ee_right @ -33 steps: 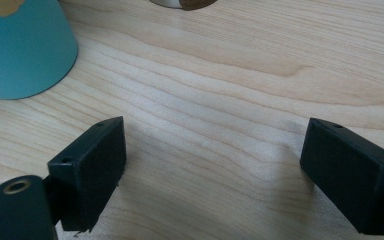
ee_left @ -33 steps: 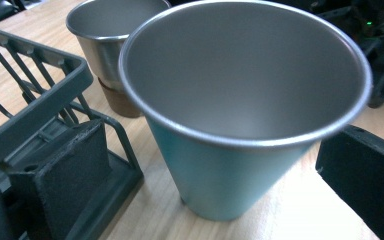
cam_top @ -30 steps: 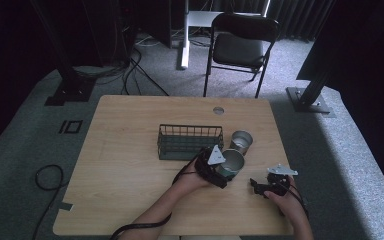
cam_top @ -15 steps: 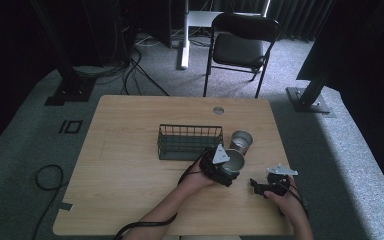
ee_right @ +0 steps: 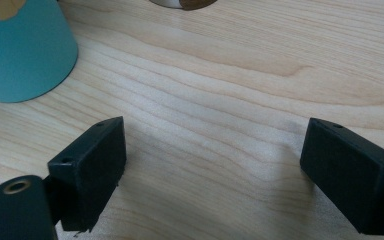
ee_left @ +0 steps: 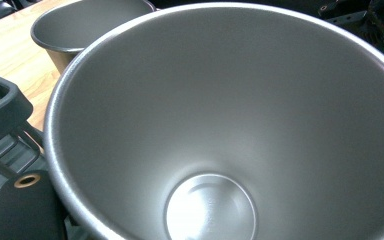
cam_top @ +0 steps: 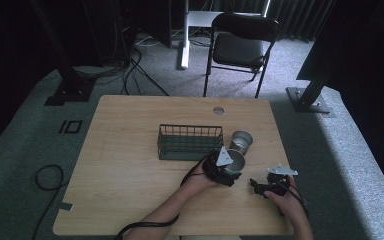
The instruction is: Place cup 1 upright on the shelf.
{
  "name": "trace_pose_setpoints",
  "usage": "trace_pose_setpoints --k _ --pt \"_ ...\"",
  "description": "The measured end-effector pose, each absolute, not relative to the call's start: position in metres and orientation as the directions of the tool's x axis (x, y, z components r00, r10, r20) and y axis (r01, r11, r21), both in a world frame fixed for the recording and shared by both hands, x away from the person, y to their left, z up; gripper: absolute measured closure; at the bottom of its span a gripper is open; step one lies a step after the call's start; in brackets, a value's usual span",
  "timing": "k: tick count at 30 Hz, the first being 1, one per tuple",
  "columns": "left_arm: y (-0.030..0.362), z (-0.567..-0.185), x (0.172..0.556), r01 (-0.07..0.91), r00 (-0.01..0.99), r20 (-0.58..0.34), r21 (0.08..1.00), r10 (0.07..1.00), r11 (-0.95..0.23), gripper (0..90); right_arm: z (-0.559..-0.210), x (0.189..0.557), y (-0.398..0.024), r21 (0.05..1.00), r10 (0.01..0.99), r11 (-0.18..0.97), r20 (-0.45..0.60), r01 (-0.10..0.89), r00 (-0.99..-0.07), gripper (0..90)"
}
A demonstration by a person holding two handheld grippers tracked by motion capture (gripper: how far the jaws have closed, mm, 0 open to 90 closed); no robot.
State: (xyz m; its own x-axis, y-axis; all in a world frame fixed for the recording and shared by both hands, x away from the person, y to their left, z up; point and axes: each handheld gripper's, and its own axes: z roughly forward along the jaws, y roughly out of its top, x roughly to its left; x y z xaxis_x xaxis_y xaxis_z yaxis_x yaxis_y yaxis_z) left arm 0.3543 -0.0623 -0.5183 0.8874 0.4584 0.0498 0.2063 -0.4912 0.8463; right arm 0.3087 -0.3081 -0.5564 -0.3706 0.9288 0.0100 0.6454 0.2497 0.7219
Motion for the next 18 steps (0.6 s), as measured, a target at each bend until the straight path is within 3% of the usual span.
trace_pose_setpoints --k 18 --pt "-0.05 -0.494 0.344 0.194 0.894 0.05 0.853 0.445 -0.485 16.9 -0.556 0.309 -0.308 0.722 0.929 0.25 0.01 0.645 -0.371 10.8"
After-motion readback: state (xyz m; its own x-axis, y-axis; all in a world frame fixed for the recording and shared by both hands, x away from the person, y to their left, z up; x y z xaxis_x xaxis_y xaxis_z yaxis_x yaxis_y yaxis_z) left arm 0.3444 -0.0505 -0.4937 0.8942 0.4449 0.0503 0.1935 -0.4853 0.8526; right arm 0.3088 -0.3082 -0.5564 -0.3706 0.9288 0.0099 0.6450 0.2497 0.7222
